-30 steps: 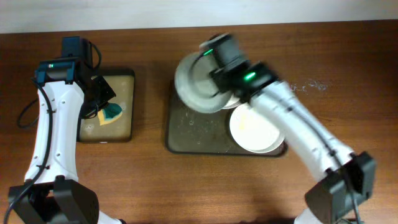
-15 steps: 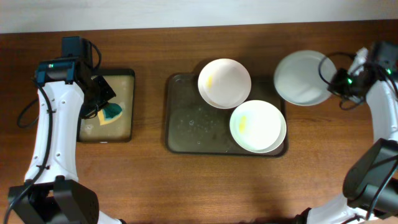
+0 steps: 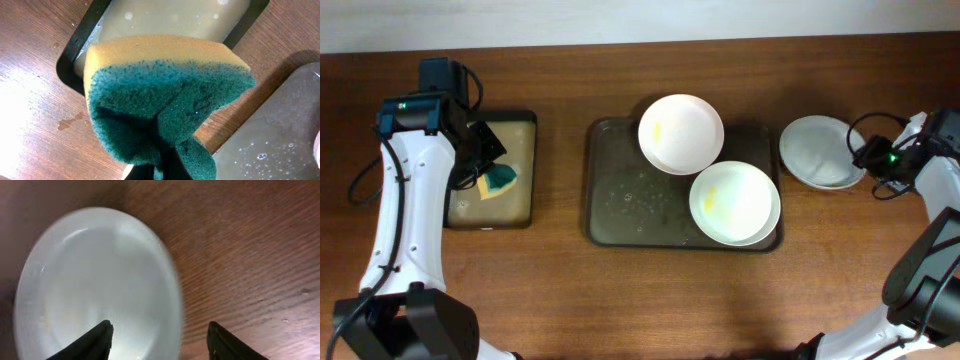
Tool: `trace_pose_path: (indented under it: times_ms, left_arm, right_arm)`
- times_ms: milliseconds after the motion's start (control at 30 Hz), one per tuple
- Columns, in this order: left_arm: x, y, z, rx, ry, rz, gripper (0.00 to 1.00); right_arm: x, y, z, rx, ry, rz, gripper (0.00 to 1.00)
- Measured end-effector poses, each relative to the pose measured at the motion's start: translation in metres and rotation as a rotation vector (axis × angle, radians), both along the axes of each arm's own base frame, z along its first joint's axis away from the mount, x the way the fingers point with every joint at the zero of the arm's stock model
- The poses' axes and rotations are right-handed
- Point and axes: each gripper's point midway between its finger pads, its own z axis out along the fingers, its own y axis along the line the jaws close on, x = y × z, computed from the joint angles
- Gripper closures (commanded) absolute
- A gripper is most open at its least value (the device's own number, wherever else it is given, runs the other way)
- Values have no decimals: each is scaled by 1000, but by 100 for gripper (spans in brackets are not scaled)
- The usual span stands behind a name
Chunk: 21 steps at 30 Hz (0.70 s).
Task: Clean dirty plates on tray and stack at the side
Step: 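Lift the cleaned plate with the right gripper and place it right of the tray, then move the right gripper to the rim of the back pink plate and grip it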
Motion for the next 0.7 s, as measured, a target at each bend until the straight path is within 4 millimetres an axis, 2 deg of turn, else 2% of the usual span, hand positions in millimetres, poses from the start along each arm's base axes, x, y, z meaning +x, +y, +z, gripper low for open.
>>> trace_pose_path:
  times_ms: [67, 133, 200, 233, 267, 333, 433, 500, 533, 600, 700]
  left_arm:
    - [1, 0, 0, 0, -4, 0, 100]
    - [2, 0, 0, 1, -8, 0, 100]
    - [3, 0, 1, 1, -11, 0, 100]
    - [3, 0, 1, 1, -13, 0, 100]
    - [3, 0, 1, 1, -14, 0, 100]
    - [4, 0, 1, 1, -16, 0, 100]
    - [4, 0, 1, 1, -16, 0, 100]
    - [4, 0, 1, 1, -16, 0, 100]
    - [4, 0, 1, 1, -16, 0, 100]
    - [4, 0, 1, 1, -16, 0, 100]
    - [10, 1, 2, 4, -41, 0, 100]
  right_arm:
    - [7, 17, 10, 82, -53, 30, 41]
    - [17, 40, 33, 140, -126, 82, 41]
    - [28, 74, 57, 158, -181, 163, 41]
    - [34, 94, 67, 164, -203, 213, 41]
    - [42, 126, 77, 168, -224, 288, 41]
    - [49, 169, 80, 164, -228, 383, 41]
    - [58, 232, 64, 68, -185, 486, 42]
    - [66, 254, 44, 3, -152, 473, 42]
    - [68, 267, 26, -28, -118, 451, 42]
    - [74, 281, 4, -58, -98, 435, 42]
    - [82, 289, -14, -83, -101, 411, 42]
